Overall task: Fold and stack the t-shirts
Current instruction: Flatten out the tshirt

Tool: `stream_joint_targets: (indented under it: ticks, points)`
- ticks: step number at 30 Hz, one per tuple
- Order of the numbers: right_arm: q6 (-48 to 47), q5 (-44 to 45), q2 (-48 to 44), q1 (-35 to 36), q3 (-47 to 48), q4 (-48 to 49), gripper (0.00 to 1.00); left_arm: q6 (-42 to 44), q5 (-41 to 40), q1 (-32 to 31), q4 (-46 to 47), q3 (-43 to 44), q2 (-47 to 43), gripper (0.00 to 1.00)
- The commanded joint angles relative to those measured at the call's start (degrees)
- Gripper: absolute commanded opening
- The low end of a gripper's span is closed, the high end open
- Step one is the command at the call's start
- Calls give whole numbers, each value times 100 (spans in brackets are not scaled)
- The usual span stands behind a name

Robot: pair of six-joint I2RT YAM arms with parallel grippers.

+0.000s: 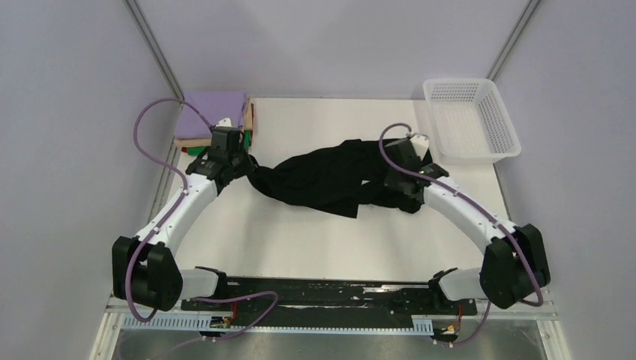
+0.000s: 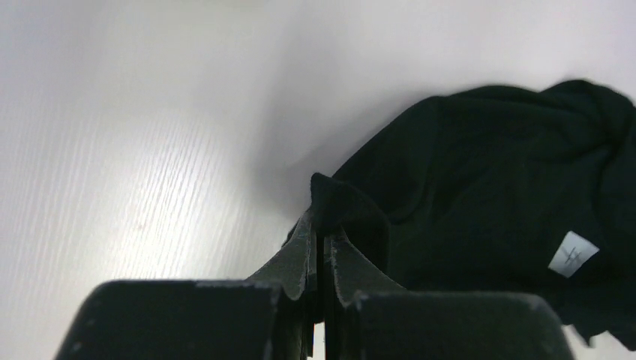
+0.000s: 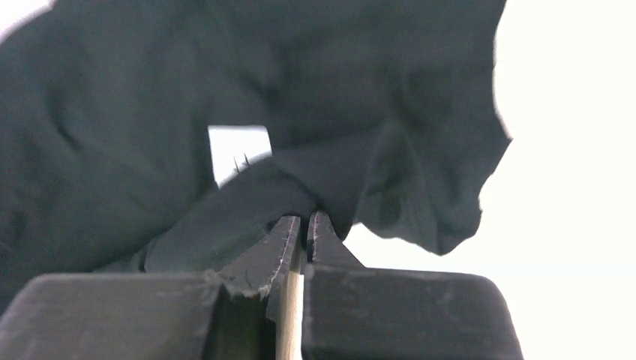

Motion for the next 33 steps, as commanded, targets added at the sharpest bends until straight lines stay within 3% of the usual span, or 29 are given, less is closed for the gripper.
stream_joint_targets:
  ticks: [1, 6, 14, 19, 27, 33]
  points:
    - [-1204, 300, -812, -872, 881, 979, 0, 180, -269, 3, 26, 876, 142, 0]
    - [-2028, 56, -1316, -1462, 2002, 1131, 0, 355, -328, 1, -111, 1918, -15, 0]
    - [-3346, -464, -2205, -1499, 3578, 1215, 0, 865, -61, -19, -88, 3331, -1107, 0]
    - [-3685, -1164, -2526, -1499, 4621, 894, 0, 1223, 653, -24, -85, 4107, -1677, 0]
    - [-3852, -2588, -2752, -1494, 5986, 300, 0, 1533, 1063, -24, -390, 5091, -2212, 0]
    - [-4158, -2295, -2717, -1498, 6325, 149, 0, 1582, 1391, -24, -454, 5391, -2252, 0]
